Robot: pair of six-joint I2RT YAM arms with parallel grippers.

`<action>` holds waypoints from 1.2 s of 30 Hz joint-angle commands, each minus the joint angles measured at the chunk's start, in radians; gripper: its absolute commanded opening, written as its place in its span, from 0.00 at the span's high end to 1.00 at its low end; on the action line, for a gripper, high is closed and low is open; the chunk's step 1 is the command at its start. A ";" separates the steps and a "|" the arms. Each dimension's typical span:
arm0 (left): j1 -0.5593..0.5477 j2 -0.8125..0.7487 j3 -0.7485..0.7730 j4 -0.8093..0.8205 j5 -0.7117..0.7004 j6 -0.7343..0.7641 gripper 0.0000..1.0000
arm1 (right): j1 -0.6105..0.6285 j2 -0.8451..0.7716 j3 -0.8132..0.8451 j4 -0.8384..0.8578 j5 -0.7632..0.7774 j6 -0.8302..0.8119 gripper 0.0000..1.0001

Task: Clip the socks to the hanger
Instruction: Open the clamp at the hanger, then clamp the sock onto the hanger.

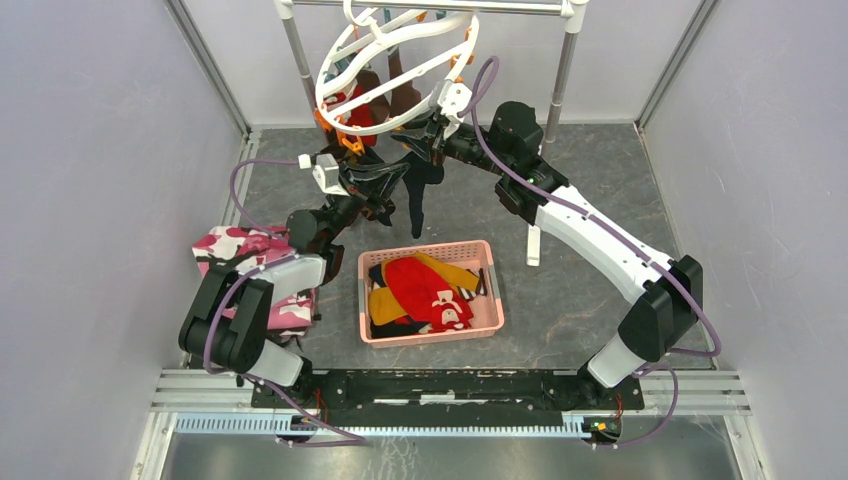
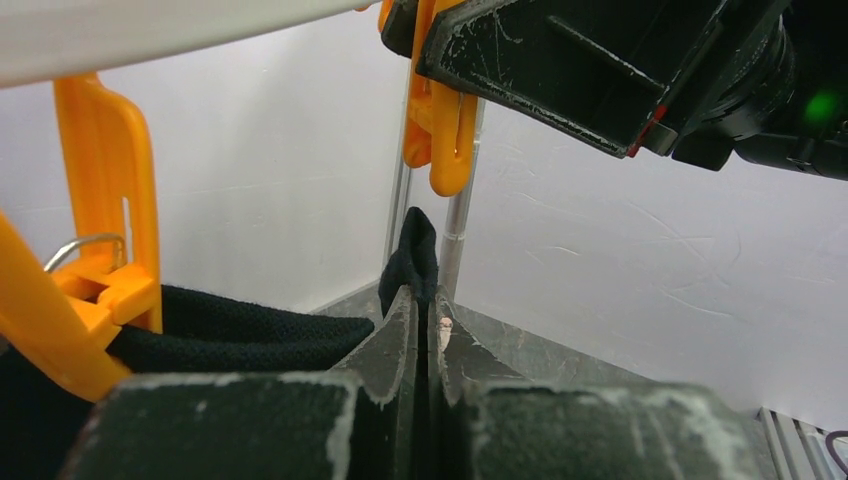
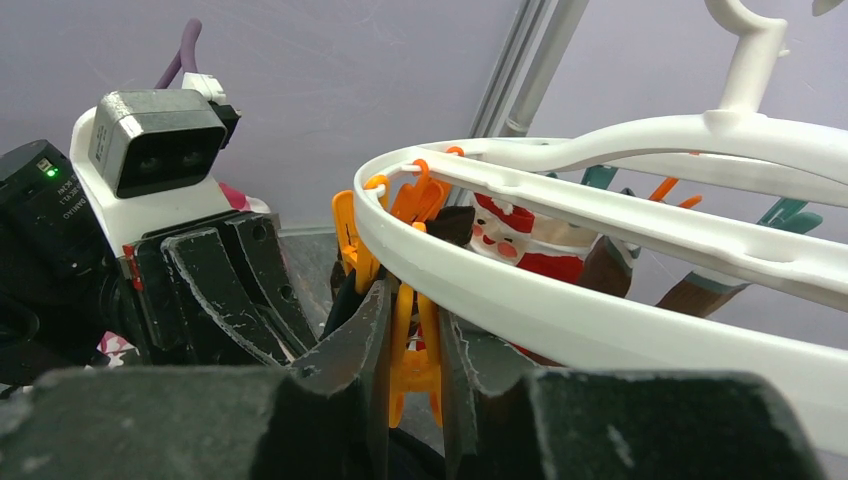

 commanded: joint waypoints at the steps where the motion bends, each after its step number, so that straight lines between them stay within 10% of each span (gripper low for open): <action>1: 0.005 -0.037 0.023 0.239 0.021 0.027 0.98 | 0.006 -0.026 0.003 -0.024 -0.074 0.010 1.00; 36: 0.004 -0.096 0.022 0.240 0.014 0.072 0.98 | 0.002 -0.019 0.005 -0.032 -0.086 0.009 1.00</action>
